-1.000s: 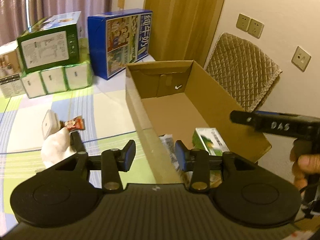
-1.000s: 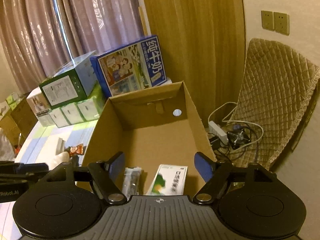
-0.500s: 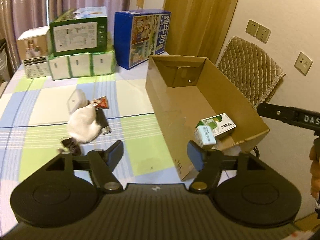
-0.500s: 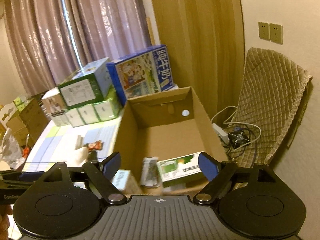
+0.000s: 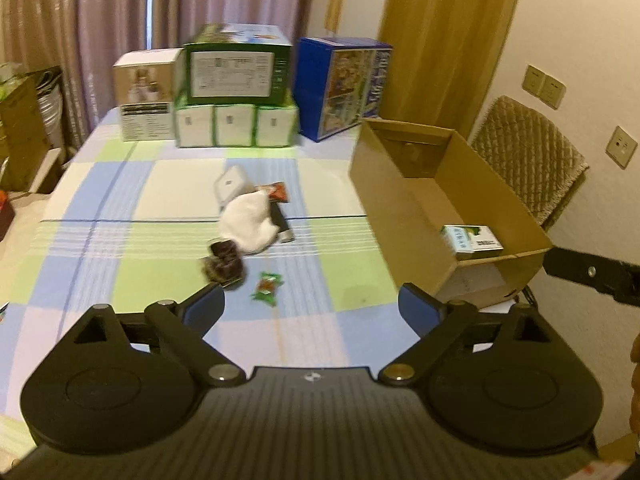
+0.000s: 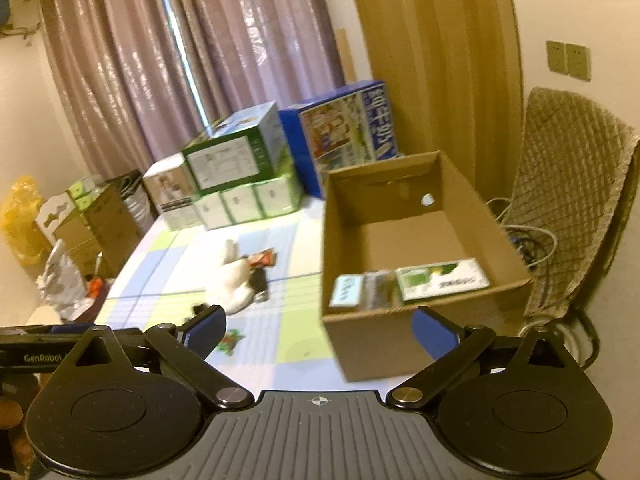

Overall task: Organize objects
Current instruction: 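Withdraw both tools from cardboard box back over the table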

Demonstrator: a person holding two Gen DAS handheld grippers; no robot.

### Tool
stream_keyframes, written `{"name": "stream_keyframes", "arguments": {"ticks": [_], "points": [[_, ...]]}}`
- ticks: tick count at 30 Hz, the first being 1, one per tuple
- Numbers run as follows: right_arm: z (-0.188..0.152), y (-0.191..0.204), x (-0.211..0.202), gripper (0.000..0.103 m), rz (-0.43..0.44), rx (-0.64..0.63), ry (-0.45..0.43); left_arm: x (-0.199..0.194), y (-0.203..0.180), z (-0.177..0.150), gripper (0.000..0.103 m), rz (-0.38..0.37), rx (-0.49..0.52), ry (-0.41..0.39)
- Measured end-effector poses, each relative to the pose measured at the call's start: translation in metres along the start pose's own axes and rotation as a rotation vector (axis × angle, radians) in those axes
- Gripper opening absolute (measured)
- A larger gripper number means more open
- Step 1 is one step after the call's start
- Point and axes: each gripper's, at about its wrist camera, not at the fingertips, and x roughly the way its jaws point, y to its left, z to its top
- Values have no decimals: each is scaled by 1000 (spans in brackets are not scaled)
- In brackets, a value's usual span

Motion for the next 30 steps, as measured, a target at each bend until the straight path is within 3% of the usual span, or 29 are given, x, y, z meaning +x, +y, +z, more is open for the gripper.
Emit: {"name": "stream_keyframes", "arguments": {"ticks": [12,30], "points": [[-28,39,5,98,74,-32,51,-27,47,-19,97,96,-47,-7],[-40,64,14,98,132,-70,68,-48,62,-19,98,160,-40,-20]]}}
